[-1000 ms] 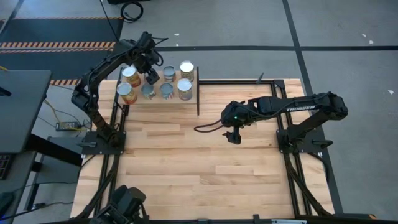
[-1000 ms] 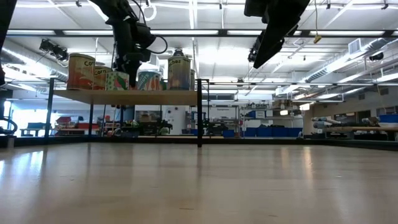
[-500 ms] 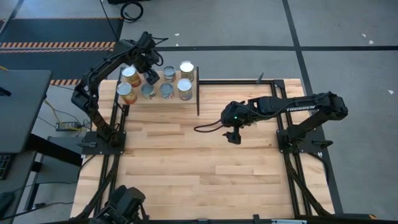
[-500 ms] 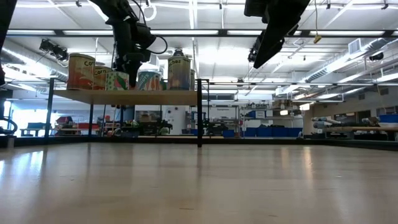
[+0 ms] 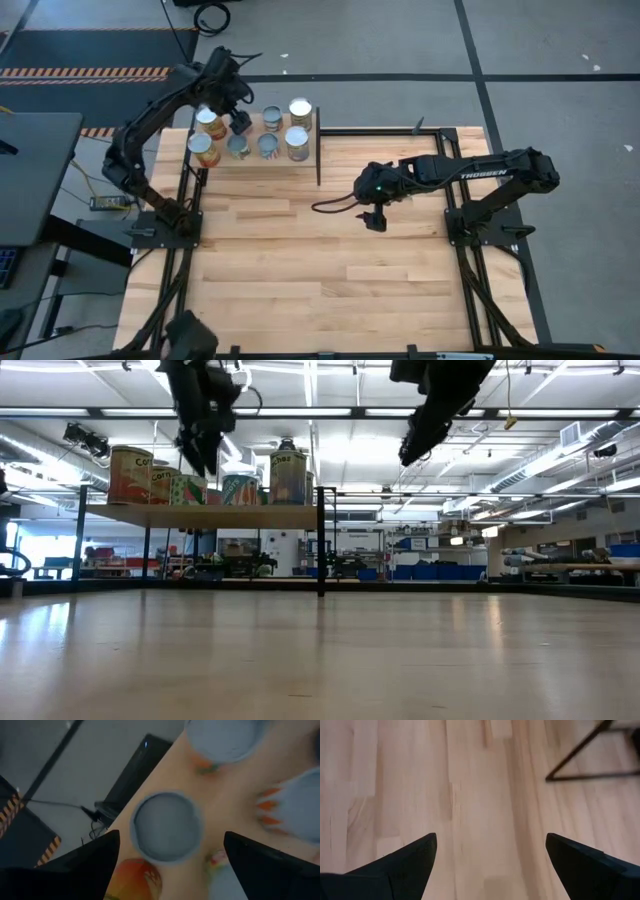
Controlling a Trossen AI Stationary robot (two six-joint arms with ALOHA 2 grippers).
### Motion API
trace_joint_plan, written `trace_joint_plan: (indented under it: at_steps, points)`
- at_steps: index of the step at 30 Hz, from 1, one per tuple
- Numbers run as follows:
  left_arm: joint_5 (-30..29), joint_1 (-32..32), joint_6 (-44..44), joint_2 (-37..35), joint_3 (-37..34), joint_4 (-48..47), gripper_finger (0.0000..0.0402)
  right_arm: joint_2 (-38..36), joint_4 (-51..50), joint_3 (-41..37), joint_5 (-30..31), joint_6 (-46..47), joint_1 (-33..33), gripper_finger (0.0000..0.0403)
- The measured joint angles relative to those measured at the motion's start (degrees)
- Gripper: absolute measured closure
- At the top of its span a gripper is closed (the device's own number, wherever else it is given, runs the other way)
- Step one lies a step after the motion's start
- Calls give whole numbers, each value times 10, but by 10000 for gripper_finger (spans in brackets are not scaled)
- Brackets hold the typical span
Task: Pick and place cans onto a shelf
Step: Put the small canned corn on the shelf, then return to Home Position
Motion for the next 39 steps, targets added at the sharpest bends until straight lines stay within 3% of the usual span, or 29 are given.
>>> trace_joint_plan:
  at_steps: [4, 7, 11, 16, 22, 25, 27, 32, 39]
  points:
    - [30, -31, -22, -41, 32, -2, 38, 0, 59, 0, 3, -41, -9, 21]
    - [86, -67, -47, -88, 48, 12, 41, 0, 124, 0, 4, -86, -21, 25]
    - [181, -140, -74, -173, 3, 72, 57, -1, 266, -22, -7, -142, -29, 48]
    - [206, -276, -118, -303, -178, 245, 85, 0, 455, -89, -26, -181, -27, 101]
    - [200, -429, -168, -420, -466, 575, 119, -10, 619, -199, -64, -172, -26, 182]
    - [178, -472, -179, -445, -551, 678, 132, -50, 618, -228, -59, -147, -27, 217]
    - [158, -485, -179, -461, -573, 681, 140, -93, 603, -236, -49, -129, -27, 235]
    - [148, -488, -209, -477, -592, 655, 149, -185, 501, -240, -18, -89, -27, 253]
    - [136, -488, -236, -476, -593, 662, 148, -241, 466, -239, -16, -89, -27, 253]
